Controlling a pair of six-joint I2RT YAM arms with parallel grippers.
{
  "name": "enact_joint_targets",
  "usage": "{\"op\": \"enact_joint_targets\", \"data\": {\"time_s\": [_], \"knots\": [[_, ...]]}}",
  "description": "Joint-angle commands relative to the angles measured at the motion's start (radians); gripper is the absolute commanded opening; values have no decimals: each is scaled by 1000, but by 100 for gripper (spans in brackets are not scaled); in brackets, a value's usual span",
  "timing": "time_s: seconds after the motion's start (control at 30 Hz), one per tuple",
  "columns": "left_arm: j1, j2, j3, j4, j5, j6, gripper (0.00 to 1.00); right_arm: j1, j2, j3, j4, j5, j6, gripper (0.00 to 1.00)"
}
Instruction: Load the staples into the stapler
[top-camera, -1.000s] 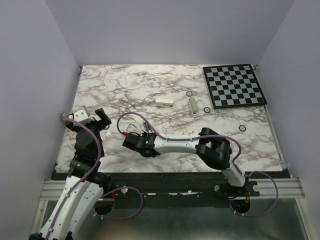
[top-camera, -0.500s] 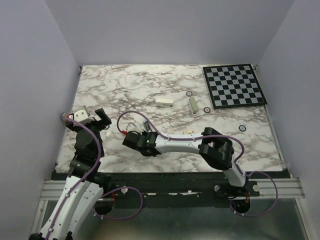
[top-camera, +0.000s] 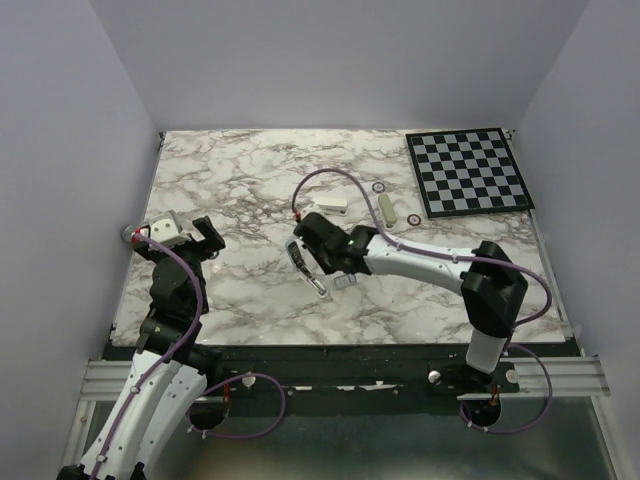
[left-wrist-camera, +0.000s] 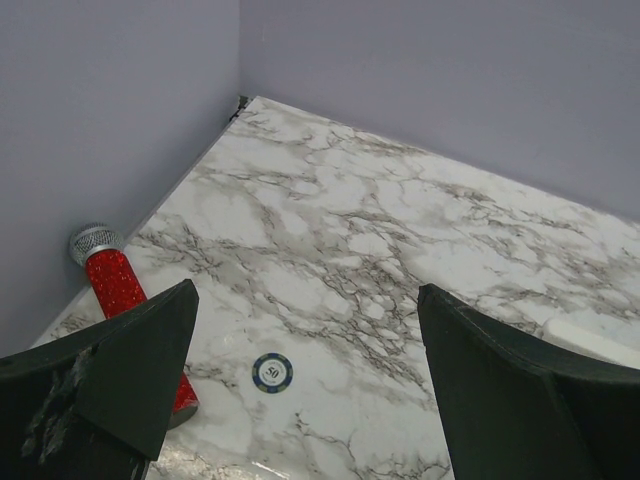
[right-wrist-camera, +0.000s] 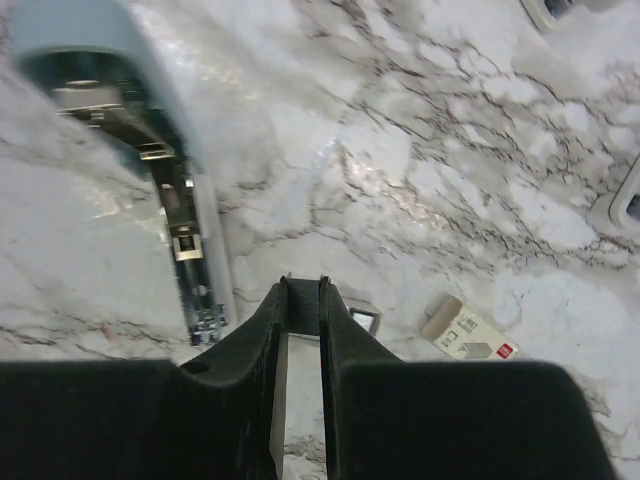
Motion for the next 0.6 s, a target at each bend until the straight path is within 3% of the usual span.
{"op": "enact_joint_targets", "data": {"time_s": [0.0,0.2,0.57], "knots": [[-1,10,-11,-1,34,2,99,-118,-88,-138,84,-194,99,20],[-1,20,-11,2,54,3,99,-261,-119,-258,198,-327,110,20],[-1,37,-8,-1,73,11,99,-349,64,-167,265,-403,38,22]]}}
